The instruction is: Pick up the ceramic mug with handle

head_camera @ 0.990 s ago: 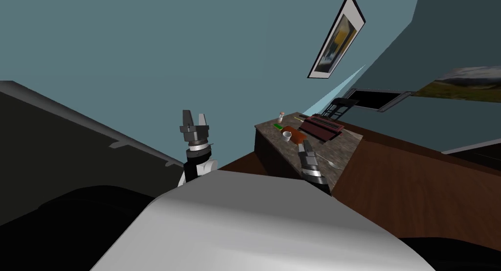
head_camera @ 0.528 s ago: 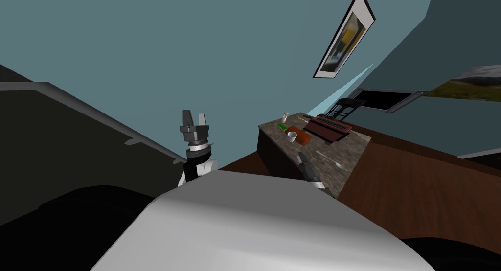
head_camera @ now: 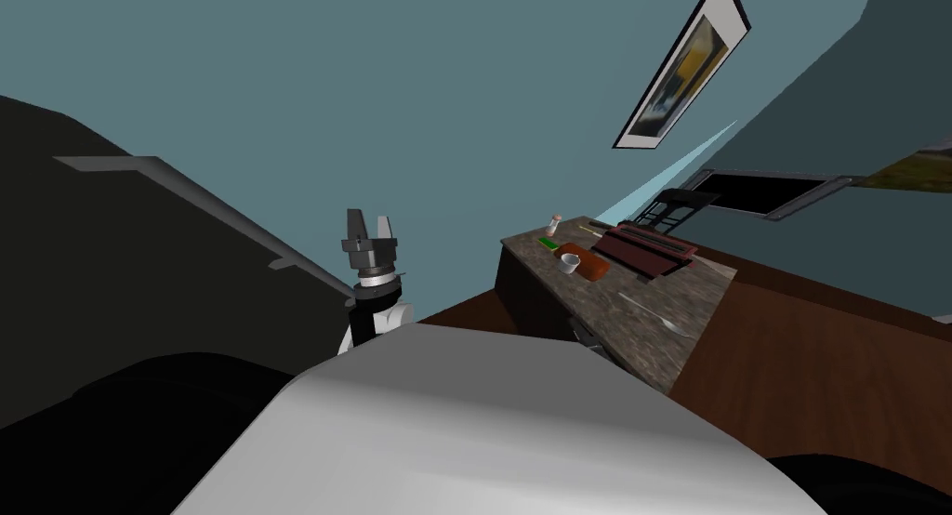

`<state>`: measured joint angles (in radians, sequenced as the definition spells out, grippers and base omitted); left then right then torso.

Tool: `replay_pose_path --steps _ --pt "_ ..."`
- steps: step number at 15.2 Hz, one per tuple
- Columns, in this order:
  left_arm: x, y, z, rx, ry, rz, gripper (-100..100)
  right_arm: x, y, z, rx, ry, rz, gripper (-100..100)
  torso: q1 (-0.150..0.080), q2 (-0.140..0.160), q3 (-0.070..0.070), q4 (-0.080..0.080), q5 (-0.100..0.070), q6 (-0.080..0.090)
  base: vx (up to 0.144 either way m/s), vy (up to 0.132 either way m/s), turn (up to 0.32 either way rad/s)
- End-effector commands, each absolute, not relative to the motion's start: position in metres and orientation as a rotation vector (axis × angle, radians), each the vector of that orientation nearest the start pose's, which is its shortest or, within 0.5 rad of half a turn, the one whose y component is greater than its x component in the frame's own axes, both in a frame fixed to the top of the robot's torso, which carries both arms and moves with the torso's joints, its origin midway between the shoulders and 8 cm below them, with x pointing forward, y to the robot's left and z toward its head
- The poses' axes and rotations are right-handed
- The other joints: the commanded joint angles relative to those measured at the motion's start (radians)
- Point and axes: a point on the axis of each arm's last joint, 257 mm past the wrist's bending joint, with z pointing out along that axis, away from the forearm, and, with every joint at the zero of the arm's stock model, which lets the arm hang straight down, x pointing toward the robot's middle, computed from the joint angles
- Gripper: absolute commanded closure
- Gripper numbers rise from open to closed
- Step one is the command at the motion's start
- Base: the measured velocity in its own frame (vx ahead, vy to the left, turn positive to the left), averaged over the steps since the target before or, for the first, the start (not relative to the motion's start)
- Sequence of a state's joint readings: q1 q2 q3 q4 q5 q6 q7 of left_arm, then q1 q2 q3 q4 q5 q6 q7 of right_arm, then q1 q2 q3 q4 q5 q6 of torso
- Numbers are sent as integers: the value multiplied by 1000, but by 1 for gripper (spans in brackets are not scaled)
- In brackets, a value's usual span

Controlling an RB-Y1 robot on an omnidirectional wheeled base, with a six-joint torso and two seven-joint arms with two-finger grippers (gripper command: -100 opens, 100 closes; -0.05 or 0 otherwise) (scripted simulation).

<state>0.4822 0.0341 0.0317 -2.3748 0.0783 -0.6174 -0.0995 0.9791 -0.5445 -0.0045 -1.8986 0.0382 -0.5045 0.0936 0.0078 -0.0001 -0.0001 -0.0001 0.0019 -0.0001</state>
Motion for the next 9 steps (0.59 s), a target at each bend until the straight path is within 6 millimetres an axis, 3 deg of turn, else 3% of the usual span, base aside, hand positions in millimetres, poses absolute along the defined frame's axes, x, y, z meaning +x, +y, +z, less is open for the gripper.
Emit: replay_pose_path --steps 1,2,4,5,7,8,9 --pt "298 283 91 -461 451 -1281 0 210 -362 -303 796 1720 745 -100 0 0 0 0 0 0 15 77 21" --pt "298 283 91 -461 451 -1280 0 186 -375 -326 819 1807 693 -100 -1 0 0 0 0 0 14 84 93" --pt "298 283 91 -461 451 -1281 0 179 -377 -329 818 1828 685 -100 -1 0 0 0 0 0 16 81 69" --pt "298 283 91 -461 451 -1280 0 147 -392 -351 852 1919 624 -100 -2 0 0 0 0 0 24 78 121" --pt "298 283 91 -461 451 -1281 0 146 -394 -351 838 1935 620 -100 -2 -1 0 0 -1 0 26 81 87" --pt "298 283 91 -461 451 -1280 0 113 -410 -370 867 2022 555 -100 -3 -1 0 0 -1 0 27 94 137" --pt "298 283 91 -461 451 -1281 0 110 -412 -370 855 2042 551 -100 -2 -1 0 0 0 0 22 107 123"
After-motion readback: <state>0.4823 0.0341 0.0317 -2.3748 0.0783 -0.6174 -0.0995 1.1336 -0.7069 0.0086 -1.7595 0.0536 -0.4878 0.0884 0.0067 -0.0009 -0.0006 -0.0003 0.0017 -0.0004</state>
